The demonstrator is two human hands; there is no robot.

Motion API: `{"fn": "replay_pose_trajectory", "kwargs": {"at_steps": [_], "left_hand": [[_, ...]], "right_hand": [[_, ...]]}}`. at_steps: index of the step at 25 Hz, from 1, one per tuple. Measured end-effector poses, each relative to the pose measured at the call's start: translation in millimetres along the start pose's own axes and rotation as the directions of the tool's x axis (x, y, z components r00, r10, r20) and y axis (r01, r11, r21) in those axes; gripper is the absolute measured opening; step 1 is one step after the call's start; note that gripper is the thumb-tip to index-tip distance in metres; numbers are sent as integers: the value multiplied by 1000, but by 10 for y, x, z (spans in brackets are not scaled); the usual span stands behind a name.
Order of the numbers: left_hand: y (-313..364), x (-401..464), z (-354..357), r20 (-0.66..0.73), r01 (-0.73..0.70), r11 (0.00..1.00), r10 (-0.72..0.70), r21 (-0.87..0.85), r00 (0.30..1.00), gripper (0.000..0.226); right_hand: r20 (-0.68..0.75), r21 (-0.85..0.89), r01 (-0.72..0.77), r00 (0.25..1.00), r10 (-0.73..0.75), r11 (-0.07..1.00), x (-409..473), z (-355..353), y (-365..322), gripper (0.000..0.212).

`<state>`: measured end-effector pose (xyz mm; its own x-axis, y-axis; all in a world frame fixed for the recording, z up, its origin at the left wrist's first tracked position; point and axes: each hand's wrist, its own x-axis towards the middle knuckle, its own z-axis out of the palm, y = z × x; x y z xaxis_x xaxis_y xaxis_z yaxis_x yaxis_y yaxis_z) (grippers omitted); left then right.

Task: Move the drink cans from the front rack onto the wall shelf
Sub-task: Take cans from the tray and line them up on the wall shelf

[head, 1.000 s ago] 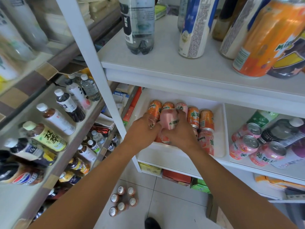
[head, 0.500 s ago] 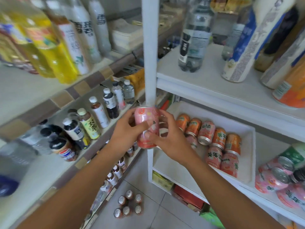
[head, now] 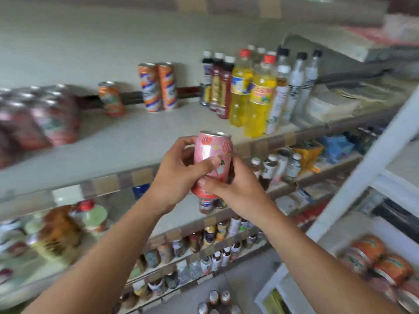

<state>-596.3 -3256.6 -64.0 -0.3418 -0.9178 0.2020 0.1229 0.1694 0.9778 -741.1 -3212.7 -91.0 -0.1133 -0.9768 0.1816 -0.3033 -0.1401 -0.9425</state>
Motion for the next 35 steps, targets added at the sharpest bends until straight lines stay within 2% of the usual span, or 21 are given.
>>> {"fn": "replay_pose_trajectory", "kwargs": {"at_steps": [4, 6, 7, 10, 12, 13, 19, 25, 32, 35], "left_hand": [[228, -206, -815, -118, -24, 996, 34, 83, 992, 42], [307, -308, -1236, -212, -39, 976, 86, 216, 973, 28], [334, -363, -1471, -271, -40, 939, 139, 341, 952, 26], [394, -579, -2132, -371, 105, 702, 238, 705, 897, 26], [407, -715, -2508, -377, 207, 518, 247, 830, 893, 29], [408, -774, -2671, -376, 234, 457, 249, 858, 892, 31], [474, -1024, -3421, -381, 288, 339, 250, 895, 890, 34], [447, -1015, -3781, -383, 310, 326, 189, 893, 904, 33], [346, -756, -3918, -391, 318, 318, 198, 893, 899, 33], [281, -657, -3976, -399, 330, 311, 193, 891, 896, 32]], "right_hand": [[64, -8, 56, 996, -55, 998, 287, 802, -331, 61], [92, -7, 63, 994, -62, 998, 387, 1146, -468, 60], [107, -13, 68, 992, -67, 998, 429, 1313, -549, 61], [131, -71, 109, 986, -99, 992, 569, 1802, -766, 56], [132, -72, 120, 985, -110, 990, 667, 2114, -895, 52], [135, -77, 126, 984, -115, 989, 703, 2264, -943, 53], [129, -120, 178, 978, -163, 977, 821, 3077, -1122, 55], [57, -184, 206, 978, -198, 961, 1036, 3527, -1129, 50], [61, -235, 177, 984, -167, 956, 1469, 3880, -930, 47], [87, -258, 160, 986, -142, 953, 1607, 4003, -850, 52]]}}
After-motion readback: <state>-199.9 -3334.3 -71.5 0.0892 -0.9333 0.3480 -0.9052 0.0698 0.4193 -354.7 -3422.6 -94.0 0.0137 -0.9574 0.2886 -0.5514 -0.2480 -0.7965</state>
